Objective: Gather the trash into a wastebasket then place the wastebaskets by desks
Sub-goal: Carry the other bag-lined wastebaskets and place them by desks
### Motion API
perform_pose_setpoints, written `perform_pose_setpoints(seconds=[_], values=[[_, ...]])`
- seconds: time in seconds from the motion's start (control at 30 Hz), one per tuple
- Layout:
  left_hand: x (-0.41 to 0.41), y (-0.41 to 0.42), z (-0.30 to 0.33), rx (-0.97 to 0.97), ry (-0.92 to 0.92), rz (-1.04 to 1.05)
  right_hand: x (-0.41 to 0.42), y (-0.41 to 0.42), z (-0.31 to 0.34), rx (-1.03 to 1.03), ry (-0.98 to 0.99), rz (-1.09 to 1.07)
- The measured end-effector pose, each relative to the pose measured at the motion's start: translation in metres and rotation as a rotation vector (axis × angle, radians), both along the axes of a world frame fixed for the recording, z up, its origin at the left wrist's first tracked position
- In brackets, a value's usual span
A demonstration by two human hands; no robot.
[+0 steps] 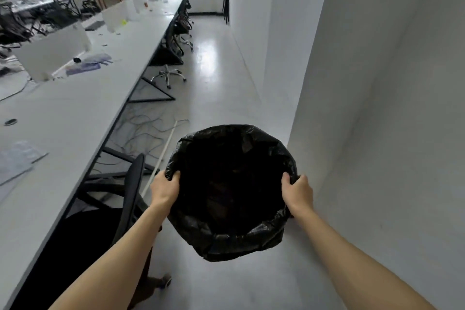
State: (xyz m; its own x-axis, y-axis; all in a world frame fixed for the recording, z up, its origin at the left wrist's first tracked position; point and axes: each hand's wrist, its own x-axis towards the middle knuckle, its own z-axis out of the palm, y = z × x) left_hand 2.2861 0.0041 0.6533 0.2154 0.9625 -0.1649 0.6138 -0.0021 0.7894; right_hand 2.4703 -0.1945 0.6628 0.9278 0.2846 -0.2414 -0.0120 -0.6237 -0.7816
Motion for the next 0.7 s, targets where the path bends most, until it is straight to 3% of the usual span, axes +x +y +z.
perform_pose_setpoints(seconds=[0.43, 0.7], values=[[0.117, 0.164, 0.070, 0.199, -0.016, 0.202, 0.158, 0.200, 0.054, 0.196, -0.083, 0.203], [0.190, 0.319, 0.074, 0.205, -0.065, 0.165, 0.233, 0.357, 0.059, 0.193, -0.123, 0.197]])
